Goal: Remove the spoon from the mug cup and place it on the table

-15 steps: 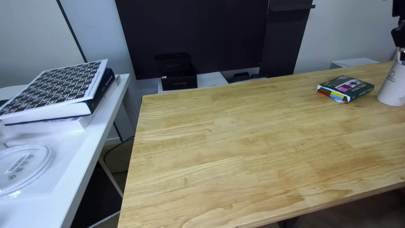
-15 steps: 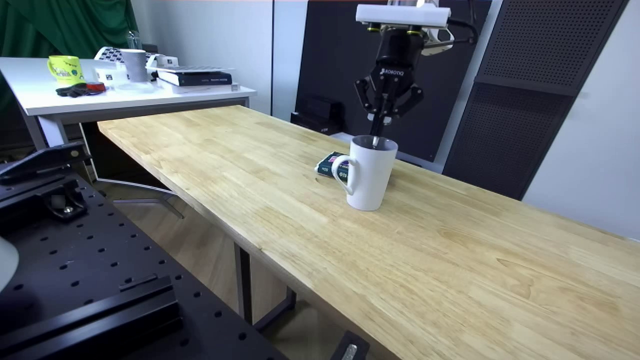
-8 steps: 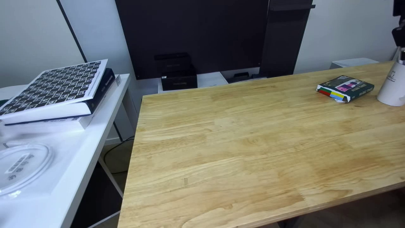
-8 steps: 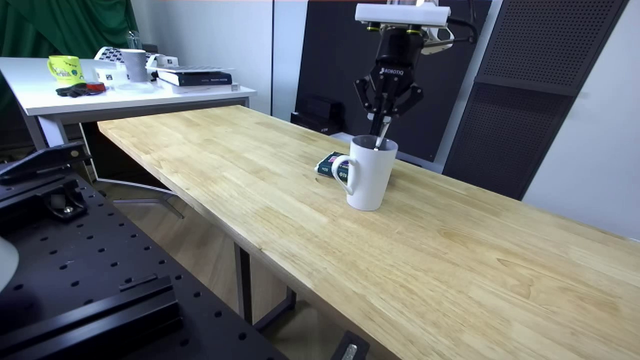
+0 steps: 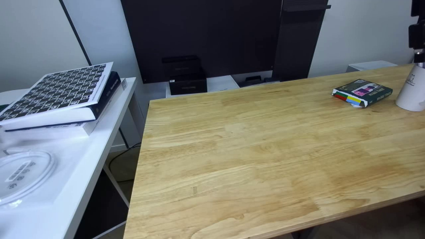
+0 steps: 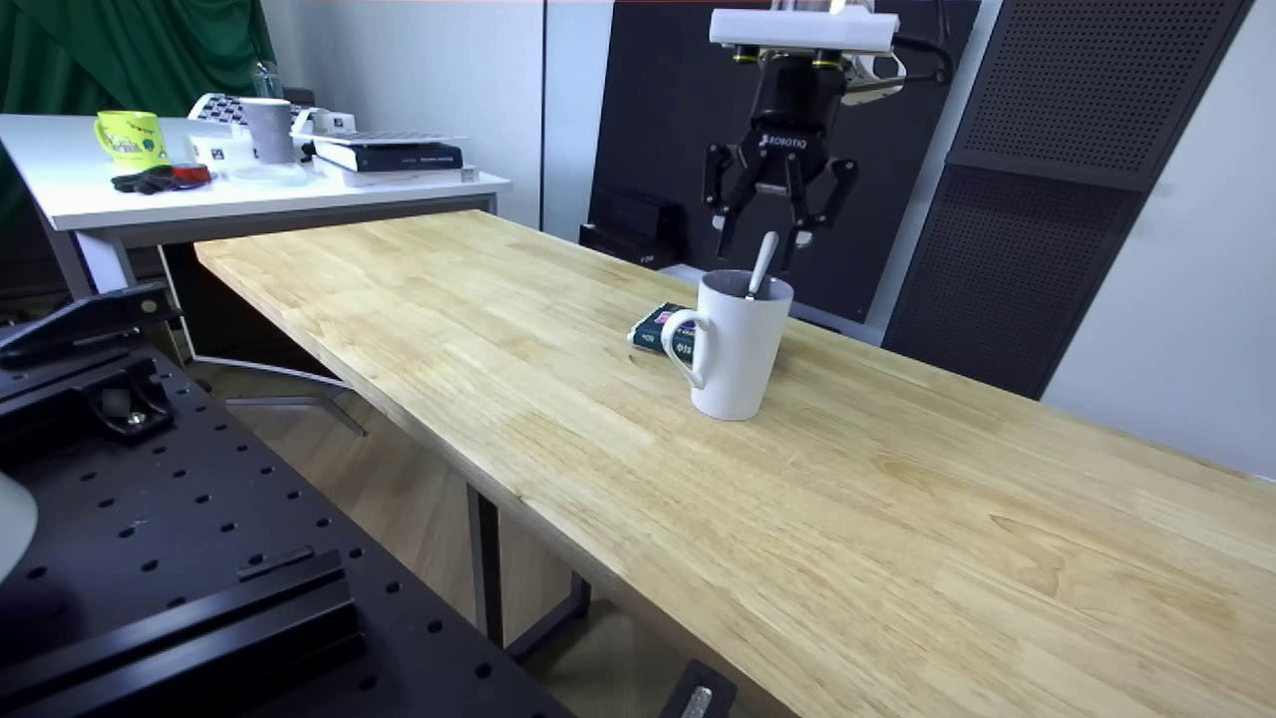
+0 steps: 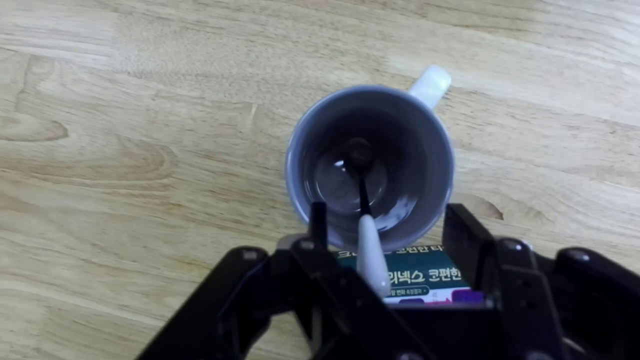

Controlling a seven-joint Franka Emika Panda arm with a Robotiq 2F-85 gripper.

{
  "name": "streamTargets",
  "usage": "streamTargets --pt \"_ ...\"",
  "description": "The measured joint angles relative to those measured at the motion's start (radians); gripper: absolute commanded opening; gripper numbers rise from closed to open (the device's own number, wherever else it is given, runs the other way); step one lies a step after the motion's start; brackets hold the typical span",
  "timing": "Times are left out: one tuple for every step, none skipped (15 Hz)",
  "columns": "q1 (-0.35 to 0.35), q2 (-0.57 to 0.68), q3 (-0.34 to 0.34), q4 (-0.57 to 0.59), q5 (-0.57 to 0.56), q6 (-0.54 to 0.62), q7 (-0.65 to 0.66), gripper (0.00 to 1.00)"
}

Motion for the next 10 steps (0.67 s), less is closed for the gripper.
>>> streamTargets --pt "0.0 0.0 0.0 0.0 -0.003 0.013 0.0 0.99" --pt "0.0 0.0 0.0 0.0 -0.005 0.027 0.0 1.0" --pt "0.0 0.0 0.0 0.0 -0.009 0.04 0.0 0.63" --pt "0.0 0.0 0.0 0.0 -0.012 0.051 0.0 0.67" --pt "0.0 0.0 0.0 0.0 -0.014 0.06 -0.001 0.67" --pt "0.0 0.0 0.0 0.0 -0.015 0.066 -0.001 0.6" --pt "0.0 0.0 0.0 0.0 -0.015 0.072 0.0 0.53" --pt "0.0 0.0 0.0 0.0 -0.016 0.074 0.0 0.45" --pt "0.0 0.0 0.0 0.0 -0.016 0.076 0.0 0.37" --pt "0.001 0.0 0.0 0.0 -0.016 0.076 0.0 0.31"
